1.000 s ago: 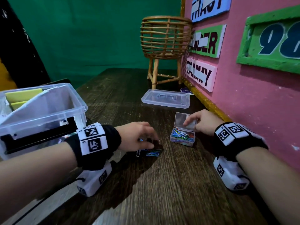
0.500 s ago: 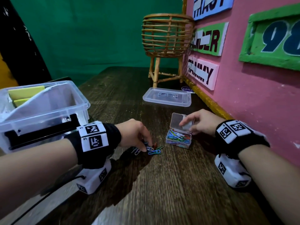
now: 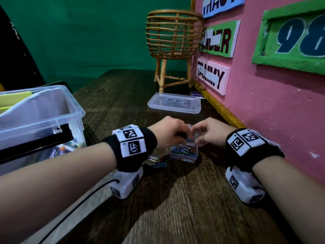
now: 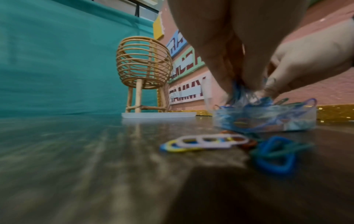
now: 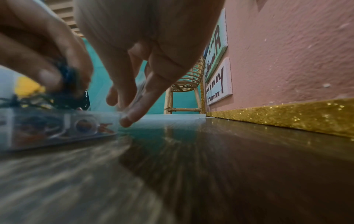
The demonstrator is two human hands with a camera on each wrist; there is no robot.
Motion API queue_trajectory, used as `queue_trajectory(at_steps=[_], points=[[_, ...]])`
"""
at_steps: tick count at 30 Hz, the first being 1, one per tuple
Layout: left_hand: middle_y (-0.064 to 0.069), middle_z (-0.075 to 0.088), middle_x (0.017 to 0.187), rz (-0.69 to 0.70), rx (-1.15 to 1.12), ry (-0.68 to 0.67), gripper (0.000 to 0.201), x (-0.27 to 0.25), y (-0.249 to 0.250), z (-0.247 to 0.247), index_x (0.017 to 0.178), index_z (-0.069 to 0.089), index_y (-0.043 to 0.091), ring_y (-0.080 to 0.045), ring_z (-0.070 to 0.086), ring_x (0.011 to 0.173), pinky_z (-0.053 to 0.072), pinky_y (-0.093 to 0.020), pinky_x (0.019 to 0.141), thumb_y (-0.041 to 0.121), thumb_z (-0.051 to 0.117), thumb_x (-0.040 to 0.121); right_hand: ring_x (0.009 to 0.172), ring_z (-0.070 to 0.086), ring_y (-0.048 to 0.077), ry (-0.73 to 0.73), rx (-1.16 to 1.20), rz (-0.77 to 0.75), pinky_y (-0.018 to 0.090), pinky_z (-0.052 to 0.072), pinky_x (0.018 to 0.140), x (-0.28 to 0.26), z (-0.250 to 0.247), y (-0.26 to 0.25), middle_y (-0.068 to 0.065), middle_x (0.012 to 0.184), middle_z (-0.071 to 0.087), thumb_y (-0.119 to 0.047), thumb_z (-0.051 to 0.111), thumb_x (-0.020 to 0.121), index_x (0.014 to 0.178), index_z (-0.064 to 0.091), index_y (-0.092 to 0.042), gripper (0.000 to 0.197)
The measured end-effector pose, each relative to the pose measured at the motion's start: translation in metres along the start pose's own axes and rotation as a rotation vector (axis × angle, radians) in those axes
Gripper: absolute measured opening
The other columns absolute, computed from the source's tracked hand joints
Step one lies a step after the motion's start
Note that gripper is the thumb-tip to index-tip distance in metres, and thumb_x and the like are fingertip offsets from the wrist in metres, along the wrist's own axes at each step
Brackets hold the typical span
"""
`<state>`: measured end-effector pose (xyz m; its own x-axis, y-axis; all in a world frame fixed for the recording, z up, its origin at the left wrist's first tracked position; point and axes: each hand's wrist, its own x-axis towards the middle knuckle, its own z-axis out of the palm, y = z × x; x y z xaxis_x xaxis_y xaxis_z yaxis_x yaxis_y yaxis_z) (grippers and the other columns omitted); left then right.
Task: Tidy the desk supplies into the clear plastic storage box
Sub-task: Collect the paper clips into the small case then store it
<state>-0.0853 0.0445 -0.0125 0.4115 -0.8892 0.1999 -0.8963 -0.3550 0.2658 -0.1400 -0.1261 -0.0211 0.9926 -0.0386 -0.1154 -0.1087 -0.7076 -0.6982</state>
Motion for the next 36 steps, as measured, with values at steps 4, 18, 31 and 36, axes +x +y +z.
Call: queue_trajectory(at_steps=[4, 18, 31, 36], points=[[-0.006, 0.063, 0.113, -0.015, 0.029, -0.079, 0.031, 0.004, 0.002, 0.004, 0.114, 0.065, 0.013, -0.018, 0.060, 0.102, 0.042, -0.021, 0.087, 0.015, 0.067, 0.082, 0.086, 0.061, 0.022, 0.004, 0.016, 0.004, 0.033, 0.057, 0.080, 0.001, 0.002, -0.001, 0.005, 0.085, 0.062, 0.015, 0.058, 0.079, 0.093, 0.064, -0.017, 0.035], [-0.002, 0.068, 0.110, -0.138, -0.002, 0.067, 0.025, -0.001, -0.001, 0.003, 0.111, 0.068, 0.016, -0.016, 0.061, 0.103, 0.035, -0.010, 0.080, 0.013, 0.059, 0.088, 0.070, 0.057, 0.006, 0.037, -0.033, -0.017, 0.017, 0.054, 0.064, -0.002, 0.002, -0.002, -0.006, 0.078, 0.062, 0.000, 0.064, 0.081, 0.096, 0.071, -0.013, 0.021], [-0.007, 0.064, 0.112, -0.152, 0.192, -0.028, 0.027, -0.006, -0.005, -0.003, 0.109, 0.067, 0.015, -0.026, 0.060, 0.104, 0.050, -0.034, 0.090, 0.011, 0.051, 0.088, 0.073, 0.056, 0.007, 0.037, -0.062, 0.028, 0.028, 0.051, 0.071, -0.004, 0.002, -0.005, -0.003, 0.074, 0.065, -0.016, 0.072, 0.078, 0.076, 0.072, -0.020, 0.005], [-0.011, 0.067, 0.107, -0.218, 0.300, -0.254, 0.024, -0.015, -0.017, -0.001, 0.103, 0.066, 0.011, -0.031, 0.062, 0.101, 0.051, -0.037, 0.088, 0.012, 0.048, 0.088, 0.064, 0.050, 0.003, 0.136, -0.113, -0.003, 0.015, 0.041, 0.062, -0.002, 0.000, -0.003, -0.012, 0.070, 0.060, -0.011, 0.067, 0.081, 0.090, 0.074, -0.018, 0.013]])
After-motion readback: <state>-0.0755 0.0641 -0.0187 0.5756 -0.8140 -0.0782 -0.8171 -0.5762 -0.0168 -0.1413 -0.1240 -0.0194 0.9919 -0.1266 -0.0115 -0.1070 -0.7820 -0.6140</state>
